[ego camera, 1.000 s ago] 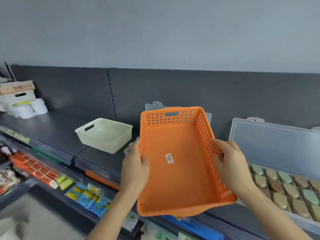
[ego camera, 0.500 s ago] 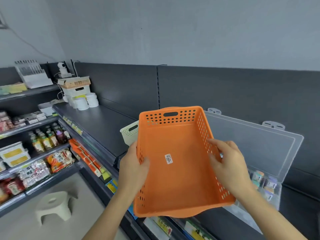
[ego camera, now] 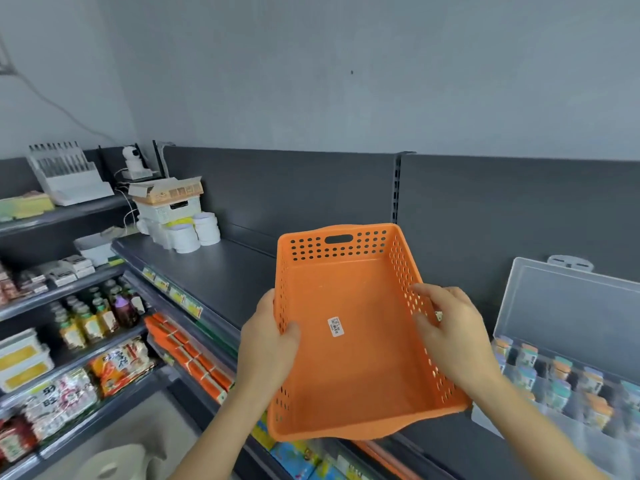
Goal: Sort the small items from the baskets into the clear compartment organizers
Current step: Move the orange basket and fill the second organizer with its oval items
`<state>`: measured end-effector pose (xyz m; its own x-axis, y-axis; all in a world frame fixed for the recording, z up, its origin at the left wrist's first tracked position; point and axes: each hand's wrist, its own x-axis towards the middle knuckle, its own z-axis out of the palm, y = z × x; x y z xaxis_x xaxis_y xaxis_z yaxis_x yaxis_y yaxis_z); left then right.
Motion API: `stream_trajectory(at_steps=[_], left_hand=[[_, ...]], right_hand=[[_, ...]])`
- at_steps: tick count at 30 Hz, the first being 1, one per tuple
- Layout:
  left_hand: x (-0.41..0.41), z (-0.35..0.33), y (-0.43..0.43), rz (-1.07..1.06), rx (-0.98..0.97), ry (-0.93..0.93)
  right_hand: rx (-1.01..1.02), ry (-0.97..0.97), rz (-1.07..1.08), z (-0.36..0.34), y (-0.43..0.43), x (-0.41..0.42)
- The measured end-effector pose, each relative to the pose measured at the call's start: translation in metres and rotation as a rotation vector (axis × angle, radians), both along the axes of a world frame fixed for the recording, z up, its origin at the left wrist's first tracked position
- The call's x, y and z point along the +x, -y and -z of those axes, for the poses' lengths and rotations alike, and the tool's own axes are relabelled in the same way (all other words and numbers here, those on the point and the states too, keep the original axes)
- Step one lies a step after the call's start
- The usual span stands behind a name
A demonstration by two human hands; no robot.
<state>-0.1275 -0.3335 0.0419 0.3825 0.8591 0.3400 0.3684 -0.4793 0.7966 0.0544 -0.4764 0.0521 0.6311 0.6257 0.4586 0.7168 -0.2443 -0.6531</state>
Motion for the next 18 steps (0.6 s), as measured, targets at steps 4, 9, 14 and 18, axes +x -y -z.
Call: stream_trajectory(at_steps=[4,9,14,18], left_hand=[[-0.026,-0.001,-0.060,-0.011,-0.003,0.012],[-0.051,0.005,-0.118,-0.056,-0.036,0.009],[-0.056,0.007,-0.174,-0.084,-0.029,-0.009],[-0.050,0.009,-0.225,-0.112,-0.011,-0.022]], right_hand=[[-0.007,0.025,0.020,-0.004,-0.058,-0.026],[-0.037,0.007,-0.016,-0.005,-0.122,-0.049],[-0.041,0.002,-0.056,-0.001,-0.185,-0.049],[-0.009,-0.006,-0.097,0.002,-0.236,-0.040]])
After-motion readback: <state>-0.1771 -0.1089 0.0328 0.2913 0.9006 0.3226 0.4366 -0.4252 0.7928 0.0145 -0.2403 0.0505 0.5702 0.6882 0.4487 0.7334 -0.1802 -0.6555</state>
